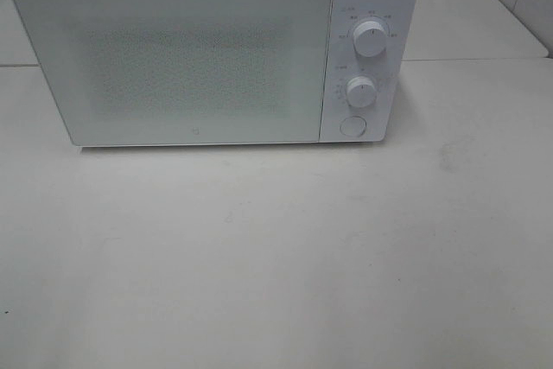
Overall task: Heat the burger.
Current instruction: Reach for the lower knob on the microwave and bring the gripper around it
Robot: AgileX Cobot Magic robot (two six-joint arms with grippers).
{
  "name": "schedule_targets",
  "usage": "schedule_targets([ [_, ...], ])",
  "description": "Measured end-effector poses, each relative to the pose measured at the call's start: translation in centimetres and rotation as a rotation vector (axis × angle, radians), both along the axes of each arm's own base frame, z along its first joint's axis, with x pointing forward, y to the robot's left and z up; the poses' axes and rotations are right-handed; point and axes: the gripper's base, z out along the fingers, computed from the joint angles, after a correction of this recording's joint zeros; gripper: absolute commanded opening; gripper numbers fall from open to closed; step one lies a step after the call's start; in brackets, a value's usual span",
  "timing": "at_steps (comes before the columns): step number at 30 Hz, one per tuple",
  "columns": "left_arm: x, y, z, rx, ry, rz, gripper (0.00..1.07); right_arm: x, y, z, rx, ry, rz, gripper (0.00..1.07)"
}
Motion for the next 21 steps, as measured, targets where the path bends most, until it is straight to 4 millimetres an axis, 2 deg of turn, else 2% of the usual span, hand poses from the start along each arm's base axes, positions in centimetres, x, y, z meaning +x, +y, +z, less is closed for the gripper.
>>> schedule_targets([
  [21, 0.0, -0.01, 0.0, -0.002, 0.0, 0.0, 1.0, 0.0, 0.0, 0.0, 0.0, 0.0, 0.0, 0.75],
])
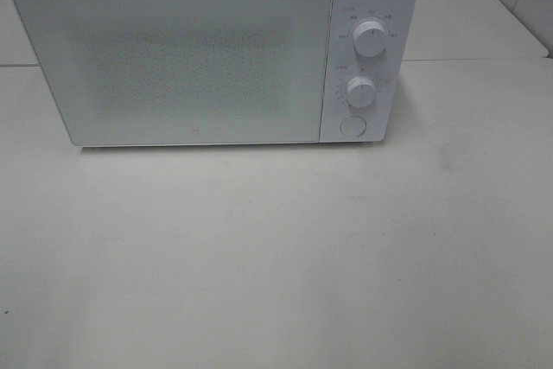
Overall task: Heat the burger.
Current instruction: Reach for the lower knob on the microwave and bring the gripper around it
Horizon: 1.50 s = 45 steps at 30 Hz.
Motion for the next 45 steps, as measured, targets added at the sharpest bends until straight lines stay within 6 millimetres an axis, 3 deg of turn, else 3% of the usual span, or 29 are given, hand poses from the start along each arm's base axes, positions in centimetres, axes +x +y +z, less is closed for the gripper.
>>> schedule_targets([
  [27, 0.0, 0.0, 0.0, 0.0, 0.0, 0.0, 1.0, -0.1, 0.0, 0.7, 0.002, -0.012, 0.0, 0.75],
  [33, 0.0, 0.0, 0.0, 0.0, 0.0, 0.0, 1.0, 1.8, 0.3, 1.4, -0.008, 0.031, 0.006, 0.75],
  [45, 0.0, 0.0, 0.0, 0.0, -0.001, 0.0, 1.0, 7.5, 1.3, 2.3, -0.023, 0.049, 0.034, 0.75],
])
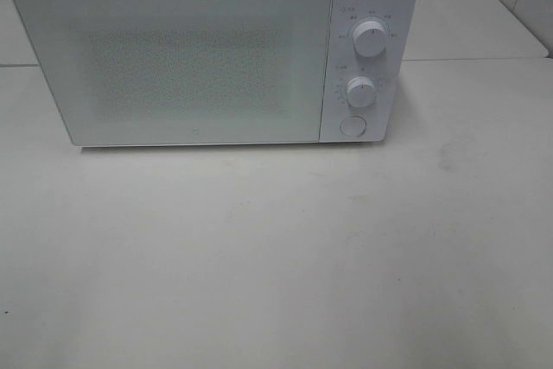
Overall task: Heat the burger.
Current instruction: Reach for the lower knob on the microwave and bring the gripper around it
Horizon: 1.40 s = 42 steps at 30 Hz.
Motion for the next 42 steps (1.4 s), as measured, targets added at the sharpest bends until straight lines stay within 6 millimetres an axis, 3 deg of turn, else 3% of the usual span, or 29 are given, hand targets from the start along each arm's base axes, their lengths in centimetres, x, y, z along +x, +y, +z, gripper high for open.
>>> schedule_targets([
  [21, 0.0, 0.0, 0.0, -0.001, 0.0, -0.001, 1.0, 9.4, 1.9, -1.2, 0.006, -0.054, 0.059, 0.75],
  [23, 0.0, 0.0, 0.0, -0.001, 0.0, -0.001, 1.0, 11.2, 2.3, -1.7, 0.015, -0.082, 0.072, 0.75],
  [26, 0.0, 0.0, 0.0, -0.001, 0.0, -0.001, 1.0, 11.7, 2.4, -1.9, 0.017, -0.09, 0.075, 0.75],
  [31, 0.0, 0.0, 0.0, -0.001, 0.0, -0.001, 1.0, 14.5, 3.0, -3.0, 0.036, -0.156, 0.099, 0.75],
  [42, 0.0, 0.0, 0.0, -0.002, 0.0, 0.0, 1.0, 17.8, 3.7, -4.5, 0.096, -0.267, 0.098, 0.75],
])
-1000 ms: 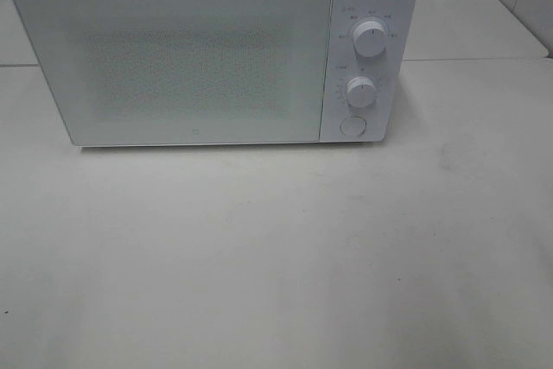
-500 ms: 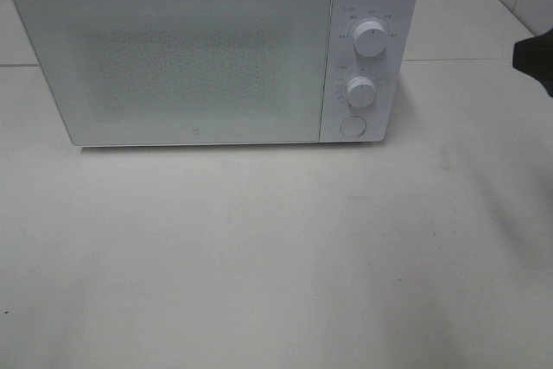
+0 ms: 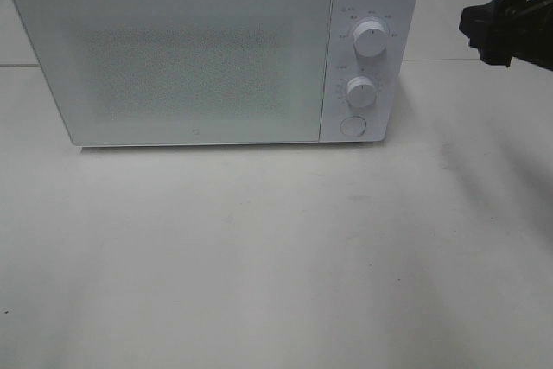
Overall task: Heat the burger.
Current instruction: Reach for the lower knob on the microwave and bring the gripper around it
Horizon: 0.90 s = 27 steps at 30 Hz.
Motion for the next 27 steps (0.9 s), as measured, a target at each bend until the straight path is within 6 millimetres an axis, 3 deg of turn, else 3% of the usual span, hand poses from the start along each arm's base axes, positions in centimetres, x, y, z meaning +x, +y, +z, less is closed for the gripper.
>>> schedule_targets([
  [6, 0.0, 0.0, 0.0, 0.0, 0.0, 0.0, 1.0, 1.3, 1.2, -1.9, 0.023, -0.078, -0.002, 0.75],
  [27, 0.0, 0.0, 0.0, -0.002, 0.0, 0.001, 1.0, 0.9, 7.4, -7.1, 0.003, -0.209, -0.113, 0.75],
])
